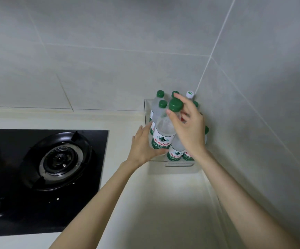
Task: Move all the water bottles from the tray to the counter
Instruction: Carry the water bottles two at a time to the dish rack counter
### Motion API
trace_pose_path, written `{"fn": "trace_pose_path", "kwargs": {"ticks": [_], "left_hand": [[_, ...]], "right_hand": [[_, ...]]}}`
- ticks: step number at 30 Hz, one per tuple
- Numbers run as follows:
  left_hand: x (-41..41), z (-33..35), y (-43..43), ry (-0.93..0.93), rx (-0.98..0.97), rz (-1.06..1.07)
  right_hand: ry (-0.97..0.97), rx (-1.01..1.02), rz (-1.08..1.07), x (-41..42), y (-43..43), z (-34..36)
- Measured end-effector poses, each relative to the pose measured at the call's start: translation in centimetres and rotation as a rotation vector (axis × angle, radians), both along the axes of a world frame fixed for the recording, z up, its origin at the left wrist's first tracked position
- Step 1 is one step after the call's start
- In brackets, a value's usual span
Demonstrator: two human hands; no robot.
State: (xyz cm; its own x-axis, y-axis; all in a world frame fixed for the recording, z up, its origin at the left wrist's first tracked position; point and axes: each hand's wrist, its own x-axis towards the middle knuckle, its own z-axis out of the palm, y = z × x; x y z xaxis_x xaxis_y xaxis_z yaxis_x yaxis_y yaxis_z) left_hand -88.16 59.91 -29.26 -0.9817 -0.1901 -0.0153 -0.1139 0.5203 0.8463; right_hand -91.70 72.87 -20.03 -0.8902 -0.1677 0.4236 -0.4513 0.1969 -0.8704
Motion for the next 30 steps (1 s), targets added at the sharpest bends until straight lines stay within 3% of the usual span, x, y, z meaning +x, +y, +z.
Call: {"fn": "trace_pose_path", "kwargs": {"ticks": [5,13,16,20,25,30], "left_hand": [[1.7,4.6,0.2,0.124,0.266,-0.054],[3.8,4.3,0.1,0.2,0.331,0.095],[4.6,3.9,-0.5,0.19,0.315,0.148],[5.1,4.1,-1.4,0.191,0.297,0.195],[5.0,4.4,-1.9,0.186,0.259,0.193],[4.8,4.3,-2.3,0.186,0.215,0.189]], "right_hand": [[0.049,-0.076,0.118,1.4,-0.1,4.2],[-0.061,-0.07,0.276,0.8,0.3,4.0],[-0.044,0.033,0.179,0.2,1.6,1.1],[0.001,0.292,-0.152,-0.8,3.2,-4.5],[-0.236,0.308,-0.133,-2.3,2.9,-9.0],[-0.284,0.381,-0.261,-2.8,2.5,-10.2]]}}
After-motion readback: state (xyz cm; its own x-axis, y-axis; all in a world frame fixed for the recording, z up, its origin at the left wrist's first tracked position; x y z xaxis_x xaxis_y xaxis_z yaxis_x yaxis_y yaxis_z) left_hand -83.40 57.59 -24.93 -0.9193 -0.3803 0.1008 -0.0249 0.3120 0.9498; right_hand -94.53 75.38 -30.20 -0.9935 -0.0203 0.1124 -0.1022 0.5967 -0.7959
